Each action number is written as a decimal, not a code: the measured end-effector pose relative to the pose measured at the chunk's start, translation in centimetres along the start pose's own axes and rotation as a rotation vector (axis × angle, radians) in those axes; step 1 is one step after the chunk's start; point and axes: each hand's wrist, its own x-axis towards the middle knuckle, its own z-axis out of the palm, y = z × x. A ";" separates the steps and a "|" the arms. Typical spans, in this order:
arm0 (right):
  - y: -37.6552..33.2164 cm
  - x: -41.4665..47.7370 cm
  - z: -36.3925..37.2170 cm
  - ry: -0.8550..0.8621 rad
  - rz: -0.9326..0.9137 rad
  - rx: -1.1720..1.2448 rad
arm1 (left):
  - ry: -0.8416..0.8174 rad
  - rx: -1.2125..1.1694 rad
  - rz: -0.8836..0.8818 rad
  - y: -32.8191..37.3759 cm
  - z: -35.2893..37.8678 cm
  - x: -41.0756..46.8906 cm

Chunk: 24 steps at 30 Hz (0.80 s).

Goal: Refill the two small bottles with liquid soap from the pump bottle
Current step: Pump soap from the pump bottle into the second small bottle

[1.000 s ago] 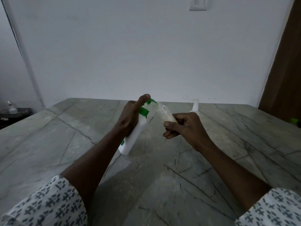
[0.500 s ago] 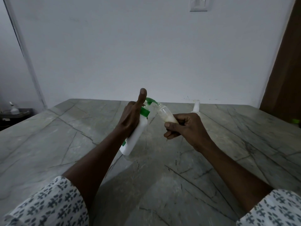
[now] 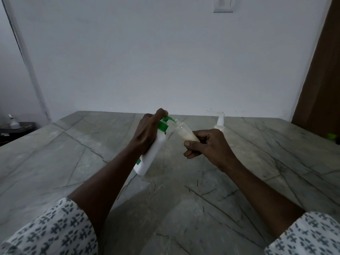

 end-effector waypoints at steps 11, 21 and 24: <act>-0.3 -0.1 0.1 0.028 -0.019 -0.012 | 0.007 -0.008 -0.017 0.2 0.1 -0.1; 0.1 -0.1 0.4 0.006 0.001 -0.016 | 0.028 -0.028 0.008 -0.3 0.1 0.2; -0.1 -0.1 0.3 0.017 0.004 0.003 | 0.016 -0.011 -0.005 -0.2 0.1 0.2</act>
